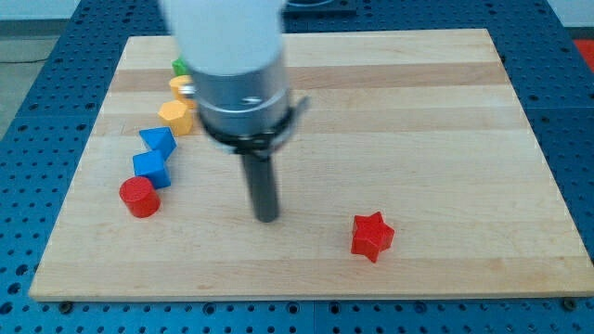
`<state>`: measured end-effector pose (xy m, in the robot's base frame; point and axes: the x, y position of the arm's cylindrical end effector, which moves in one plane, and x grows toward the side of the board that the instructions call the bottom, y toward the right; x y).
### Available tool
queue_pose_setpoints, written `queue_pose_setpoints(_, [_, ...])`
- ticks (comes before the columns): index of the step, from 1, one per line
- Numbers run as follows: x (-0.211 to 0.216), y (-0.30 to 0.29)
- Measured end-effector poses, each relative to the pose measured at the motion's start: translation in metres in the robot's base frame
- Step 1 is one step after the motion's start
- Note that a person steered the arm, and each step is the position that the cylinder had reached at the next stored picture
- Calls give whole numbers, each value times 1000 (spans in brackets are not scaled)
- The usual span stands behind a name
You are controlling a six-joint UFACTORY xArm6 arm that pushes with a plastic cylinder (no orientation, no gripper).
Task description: Move the red star bottom to the red circle
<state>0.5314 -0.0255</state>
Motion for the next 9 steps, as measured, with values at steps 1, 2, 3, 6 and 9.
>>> queue_pose_setpoints(1, [0,79])
queue_pose_setpoints(2, [7,150])
queue_pose_setpoints(3, [38,170])
queue_pose_setpoints(6, [28,48])
queue_pose_setpoints(9, [50,-40])
